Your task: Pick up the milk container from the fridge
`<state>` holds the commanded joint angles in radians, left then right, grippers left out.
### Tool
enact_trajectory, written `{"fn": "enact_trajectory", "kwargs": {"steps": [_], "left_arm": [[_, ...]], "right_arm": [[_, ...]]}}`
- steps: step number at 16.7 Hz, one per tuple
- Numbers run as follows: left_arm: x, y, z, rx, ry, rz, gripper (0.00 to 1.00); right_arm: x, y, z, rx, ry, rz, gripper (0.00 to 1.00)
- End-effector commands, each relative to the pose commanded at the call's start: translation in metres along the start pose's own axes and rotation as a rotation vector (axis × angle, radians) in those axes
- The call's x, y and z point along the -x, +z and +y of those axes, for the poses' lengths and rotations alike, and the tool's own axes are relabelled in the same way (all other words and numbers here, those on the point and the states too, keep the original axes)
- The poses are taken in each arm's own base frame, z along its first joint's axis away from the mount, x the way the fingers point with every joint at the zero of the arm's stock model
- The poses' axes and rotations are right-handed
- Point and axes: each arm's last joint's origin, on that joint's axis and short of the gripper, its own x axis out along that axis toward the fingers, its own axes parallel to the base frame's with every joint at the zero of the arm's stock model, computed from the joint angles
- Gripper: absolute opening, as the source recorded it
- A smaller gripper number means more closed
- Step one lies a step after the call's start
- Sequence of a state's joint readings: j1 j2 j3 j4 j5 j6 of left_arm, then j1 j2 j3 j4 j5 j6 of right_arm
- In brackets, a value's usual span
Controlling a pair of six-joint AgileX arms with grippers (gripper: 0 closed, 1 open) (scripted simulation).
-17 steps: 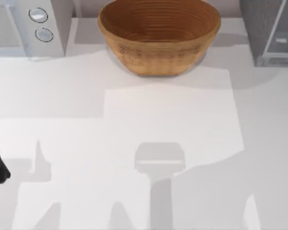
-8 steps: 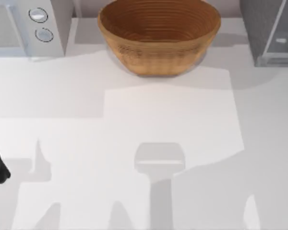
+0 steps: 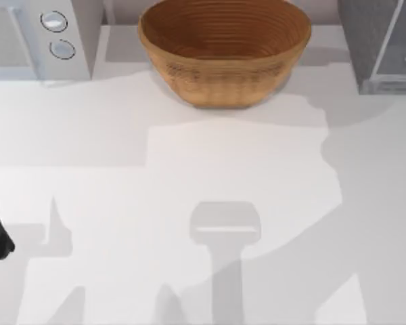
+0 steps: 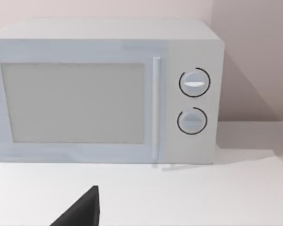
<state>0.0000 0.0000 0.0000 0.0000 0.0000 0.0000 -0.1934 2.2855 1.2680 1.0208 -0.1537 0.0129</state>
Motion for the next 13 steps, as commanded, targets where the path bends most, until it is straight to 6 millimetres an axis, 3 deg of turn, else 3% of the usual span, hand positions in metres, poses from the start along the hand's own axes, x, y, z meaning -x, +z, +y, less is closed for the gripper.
{"fn": "enact_trajectory", "kwargs": {"steps": [6,8,13], "left_arm": [[0.000,0.000,0.000,0.000,0.000,0.000,1.00],[0.000,0.000,0.000,0.000,0.000,0.000,1.00],[0.000,0.000,0.000,0.000,0.000,0.000,1.00]], "right_arm": [[0.007,0.007,-0.003,0.002,-0.004,-0.027,0.00],[0.023,0.009,-0.005,0.003,-0.011,-0.034,0.00],[0.079,-0.008,-0.003,-0.008,-0.013,0.029,0.00]]}}
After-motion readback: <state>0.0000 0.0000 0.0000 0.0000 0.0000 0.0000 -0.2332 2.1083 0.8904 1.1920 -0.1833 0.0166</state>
